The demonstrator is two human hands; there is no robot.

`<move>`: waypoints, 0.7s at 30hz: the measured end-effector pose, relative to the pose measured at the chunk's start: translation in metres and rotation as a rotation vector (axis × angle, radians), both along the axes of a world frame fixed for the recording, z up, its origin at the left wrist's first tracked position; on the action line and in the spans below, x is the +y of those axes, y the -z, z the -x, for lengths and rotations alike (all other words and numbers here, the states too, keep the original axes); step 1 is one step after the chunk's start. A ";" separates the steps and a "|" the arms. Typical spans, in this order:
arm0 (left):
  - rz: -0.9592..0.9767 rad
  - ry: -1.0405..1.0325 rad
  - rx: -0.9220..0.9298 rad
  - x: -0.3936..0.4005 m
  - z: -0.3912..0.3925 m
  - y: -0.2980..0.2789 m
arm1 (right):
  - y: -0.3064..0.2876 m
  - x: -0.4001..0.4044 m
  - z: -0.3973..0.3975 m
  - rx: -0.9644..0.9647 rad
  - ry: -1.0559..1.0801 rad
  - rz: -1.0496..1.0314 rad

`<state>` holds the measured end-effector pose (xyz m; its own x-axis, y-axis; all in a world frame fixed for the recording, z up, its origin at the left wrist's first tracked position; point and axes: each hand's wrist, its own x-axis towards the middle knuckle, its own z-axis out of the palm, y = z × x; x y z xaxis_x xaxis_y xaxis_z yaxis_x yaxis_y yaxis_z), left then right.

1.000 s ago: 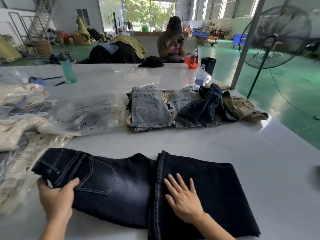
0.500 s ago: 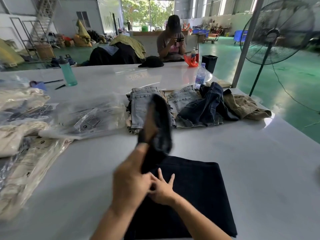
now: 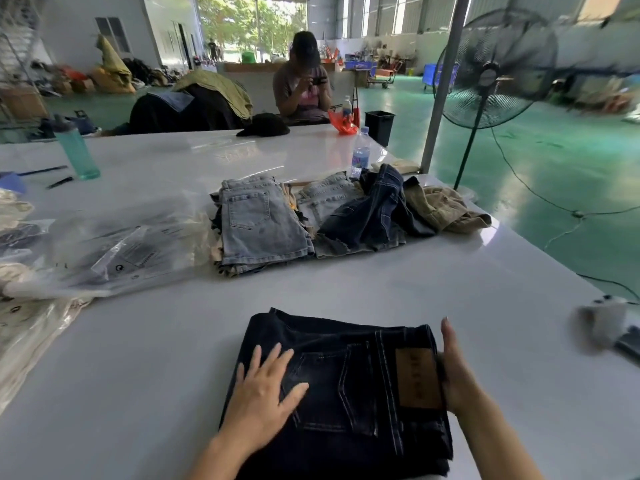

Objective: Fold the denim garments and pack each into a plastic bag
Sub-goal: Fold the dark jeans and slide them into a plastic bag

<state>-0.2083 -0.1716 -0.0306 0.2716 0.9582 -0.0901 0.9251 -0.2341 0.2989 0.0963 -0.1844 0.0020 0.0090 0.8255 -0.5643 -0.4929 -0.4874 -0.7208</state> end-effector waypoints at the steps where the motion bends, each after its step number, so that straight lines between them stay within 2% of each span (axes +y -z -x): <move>1: 0.028 -0.017 0.104 0.006 0.009 0.009 | 0.002 0.000 -0.003 -0.002 -0.027 -0.002; 3: 0.013 -0.027 0.114 0.006 0.018 0.025 | 0.011 -0.005 -0.003 -0.094 -0.136 -0.024; 5: -0.012 -0.036 0.101 0.004 0.020 0.031 | 0.017 -0.009 0.002 -0.274 -0.160 -0.006; 10: -0.085 -0.132 0.007 0.012 0.022 0.014 | 0.018 -0.007 0.002 -0.157 -0.058 -0.097; 12: -0.082 -0.160 0.049 0.011 0.019 0.009 | 0.026 -0.004 0.003 -0.355 -0.037 -0.085; 14: -0.051 -0.179 0.125 0.010 0.019 0.017 | 0.033 -0.002 0.004 -0.710 -0.052 -0.038; 15: 0.005 -0.208 0.130 0.010 0.018 0.019 | 0.034 0.002 0.002 -0.912 -0.066 -0.015; 17: -0.012 -0.215 0.113 0.009 0.012 0.017 | 0.031 0.007 0.000 -1.266 -0.060 0.029; 18: -0.025 -0.190 0.120 0.004 0.008 0.016 | 0.032 0.011 0.000 -1.351 -0.045 0.026; 19: -0.045 -0.152 0.134 0.001 0.004 0.015 | 0.032 0.014 0.002 -1.353 -0.030 0.014; 21: -0.063 -0.054 0.169 -0.006 -0.002 0.028 | 0.032 0.022 0.011 -1.171 -0.012 -0.010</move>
